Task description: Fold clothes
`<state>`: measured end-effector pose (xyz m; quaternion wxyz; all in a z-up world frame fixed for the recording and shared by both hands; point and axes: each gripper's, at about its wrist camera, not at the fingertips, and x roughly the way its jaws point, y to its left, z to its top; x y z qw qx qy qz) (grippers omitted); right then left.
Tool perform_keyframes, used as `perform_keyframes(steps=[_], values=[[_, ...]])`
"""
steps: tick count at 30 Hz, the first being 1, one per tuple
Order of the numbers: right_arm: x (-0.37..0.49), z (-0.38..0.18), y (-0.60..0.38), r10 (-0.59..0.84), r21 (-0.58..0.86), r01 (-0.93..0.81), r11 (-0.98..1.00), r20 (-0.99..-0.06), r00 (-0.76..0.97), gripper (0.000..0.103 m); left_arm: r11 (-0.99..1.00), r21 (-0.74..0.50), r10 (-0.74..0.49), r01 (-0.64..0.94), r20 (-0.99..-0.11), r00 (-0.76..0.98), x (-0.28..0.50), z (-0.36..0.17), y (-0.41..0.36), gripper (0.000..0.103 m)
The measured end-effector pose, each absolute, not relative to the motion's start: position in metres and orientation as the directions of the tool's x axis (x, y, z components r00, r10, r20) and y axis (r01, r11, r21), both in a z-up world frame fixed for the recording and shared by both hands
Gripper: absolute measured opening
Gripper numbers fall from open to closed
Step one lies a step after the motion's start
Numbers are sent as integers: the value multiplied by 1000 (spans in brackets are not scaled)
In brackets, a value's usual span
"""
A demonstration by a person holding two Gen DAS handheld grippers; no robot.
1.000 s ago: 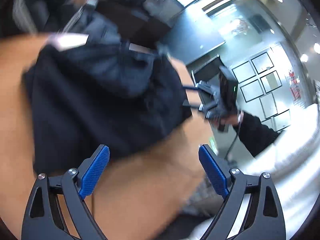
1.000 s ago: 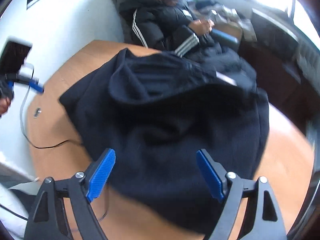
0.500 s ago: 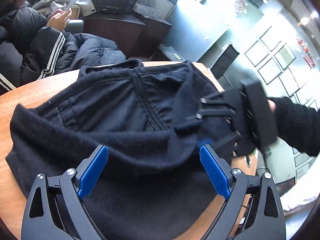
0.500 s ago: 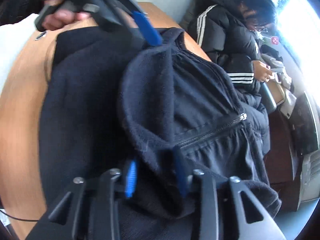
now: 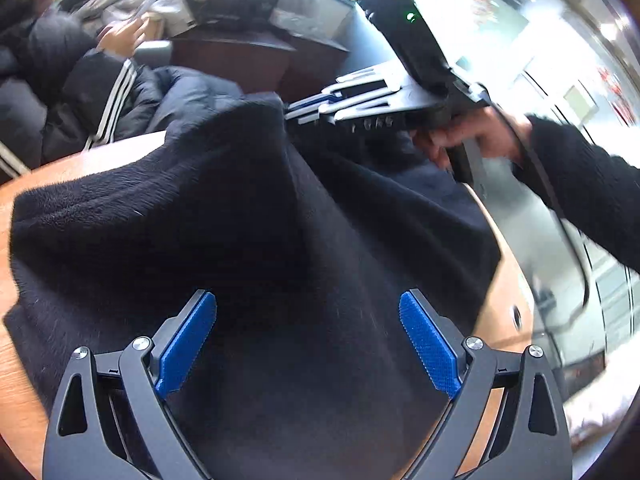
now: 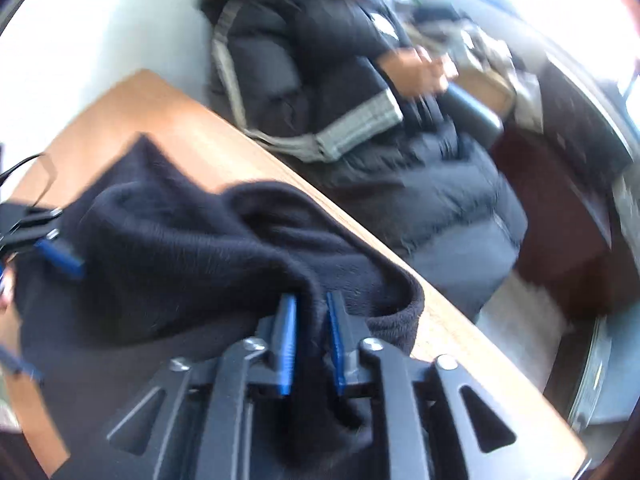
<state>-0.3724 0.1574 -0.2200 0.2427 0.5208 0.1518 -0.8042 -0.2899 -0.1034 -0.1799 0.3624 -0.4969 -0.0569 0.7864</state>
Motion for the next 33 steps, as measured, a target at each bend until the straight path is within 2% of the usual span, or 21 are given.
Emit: perform_keyframes(steps=[2,4,5,7,11,13,14,16,18,19,20,21,24,28,29,31,33], values=[[-381,-232,161,-210,18,491,-871,-917,-339,47,-756,-462,609,-464,-756,-241,-305,-188,-102,94],[-383,-233,166,-213,34,446,-894,-910,-357,56,-742,-496,635,-451,-736,-235,-318,-185,-99,94],[-376,-222,173,-226,40,441,-897,-897,-379,61,-727,-516,656,-453,-718,-233,-327,-182,-97,95],[-360,-197,188,-254,52,433,-900,-870,-423,62,-732,-528,656,-431,-717,-236,-344,-184,-93,95],[-325,-140,229,-350,132,422,-897,-796,-494,85,-782,-521,600,-344,-779,-184,-384,-210,-85,94],[-309,-127,248,-439,237,440,-866,-781,-444,88,-788,-537,596,-300,-788,-155,-398,-221,-87,91],[-308,-138,250,-448,255,446,-858,-796,-407,88,-777,-563,615,-281,-774,-148,-404,-222,-91,91],[-306,-164,253,-457,285,455,-844,-826,-330,81,-759,-596,641,-262,-754,-143,-412,-223,-99,86],[-310,-195,258,-438,300,430,-851,-858,-268,51,-753,-611,651,-244,-745,-146,-418,-223,-108,72],[-316,-214,261,-413,297,399,-867,-877,-246,44,-749,-624,659,-225,-736,-155,-419,-224,-116,69],[-321,-228,267,-367,267,360,-894,-897,-247,26,-744,-634,666,-209,-728,-163,-421,-225,-123,64],[-325,-237,280,-341,253,316,-914,-903,-260,2,-747,-632,664,-205,-728,-173,-419,-226,-127,55],[-328,-247,324,-297,248,185,-951,-896,-331,0,-751,-615,658,-240,-726,-200,-412,-228,-136,40],[-309,-240,358,-152,127,88,-988,-903,-402,0,-757,-591,651,-277,-718,-246,-409,-231,-138,38],[-306,-241,362,-153,131,84,-988,-908,-391,0,-767,-573,638,-288,-725,-259,-406,-227,-136,39],[-303,-231,351,-122,77,129,-989,-912,-393,0,-788,-534,611,-307,-736,-291,-400,-213,-135,48],[-300,-208,335,-146,72,187,-980,-896,-420,10,-797,-497,599,-343,-724,-341,-388,-192,-138,73]])
